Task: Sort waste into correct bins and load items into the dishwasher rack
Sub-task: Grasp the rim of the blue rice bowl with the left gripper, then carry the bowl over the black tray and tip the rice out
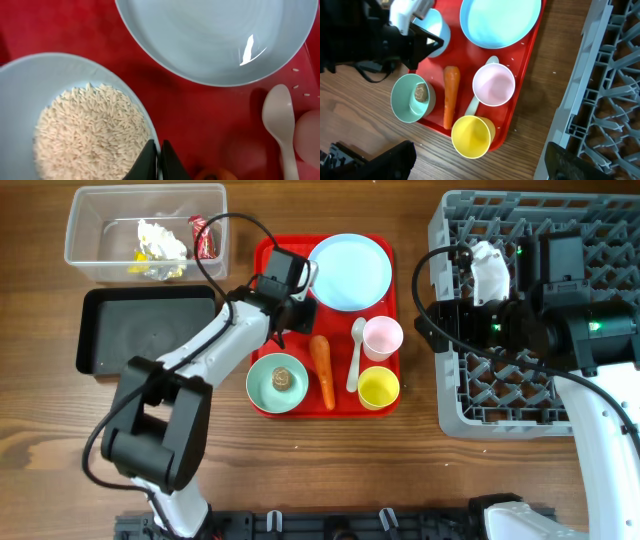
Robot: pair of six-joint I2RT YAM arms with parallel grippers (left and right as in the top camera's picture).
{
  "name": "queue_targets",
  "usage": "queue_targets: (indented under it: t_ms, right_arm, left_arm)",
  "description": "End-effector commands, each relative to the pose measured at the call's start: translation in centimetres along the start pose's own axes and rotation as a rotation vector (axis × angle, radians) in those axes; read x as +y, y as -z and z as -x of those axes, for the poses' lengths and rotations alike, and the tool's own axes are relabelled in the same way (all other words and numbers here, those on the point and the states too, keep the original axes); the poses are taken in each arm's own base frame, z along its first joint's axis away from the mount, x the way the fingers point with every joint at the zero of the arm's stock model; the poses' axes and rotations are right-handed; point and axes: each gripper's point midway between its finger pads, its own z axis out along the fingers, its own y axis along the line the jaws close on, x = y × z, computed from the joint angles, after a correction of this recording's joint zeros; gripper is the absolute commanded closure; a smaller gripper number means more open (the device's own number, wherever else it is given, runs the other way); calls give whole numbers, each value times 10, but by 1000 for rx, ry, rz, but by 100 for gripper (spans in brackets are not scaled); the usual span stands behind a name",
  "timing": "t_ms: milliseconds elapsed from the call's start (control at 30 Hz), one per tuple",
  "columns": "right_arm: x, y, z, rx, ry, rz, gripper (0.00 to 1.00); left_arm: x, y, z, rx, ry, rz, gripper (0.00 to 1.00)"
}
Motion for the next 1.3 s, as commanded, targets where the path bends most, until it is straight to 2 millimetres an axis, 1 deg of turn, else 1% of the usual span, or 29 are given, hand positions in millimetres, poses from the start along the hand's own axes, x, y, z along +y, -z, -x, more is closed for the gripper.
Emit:
queue_targets:
  t_ms: [0,233,333,367,467,567,700,833,867,900,1000,1100,1167,1267]
  right_arm:
    - [-2,-4,-1,12,-2,-6,15]
    - [-3,-4,-1,11,-2,-13,15]
    - [-4,-4,-1,12,-2,-21,15]
    - [-5,-4,-1,13,-2,-25,15]
    - [-5,-4,-2,16,-3,-28,15]
    - [-5,-4,-2,16,-4,-28,14]
    - [-6,-4,-2,16,-3,-28,15]
    - [-6,-4,-2,15,8,-28,15]
    - [-5,-4,-2,15,16,-28,15]
    - [-5,-4,-2,15,21,-28,15]
    - [-5,-4,-2,16,22,-28,15]
    - [-6,-5,-2,17,21,-28,15]
    - [-6,-5,-2,18,21,-27,15]
    - [-6,-5,-2,18,21,-27,15]
  left_arm:
    - [4,32,18,-76,24,23,96]
    - [0,83,39,-185,36,19,96]
    - [-1,101,44,-220,38,18,96]
    - [0,112,46,-238,49,17,96]
    - [9,127,45,-252,113,30,96]
    - [28,138,39,-239,218,36,96]
    - [60,142,24,-182,327,6,96]
    - [101,144,8,-138,450,-11,96]
    - [109,145,5,-135,470,-18,96]
    - [124,145,1,-133,496,-53,96]
    - [143,143,-5,-129,563,-119,96]
    - [156,135,-15,-102,639,-191,96]
    - [163,129,-21,-86,680,-228,96]
    - [169,123,-25,-79,688,-284,96]
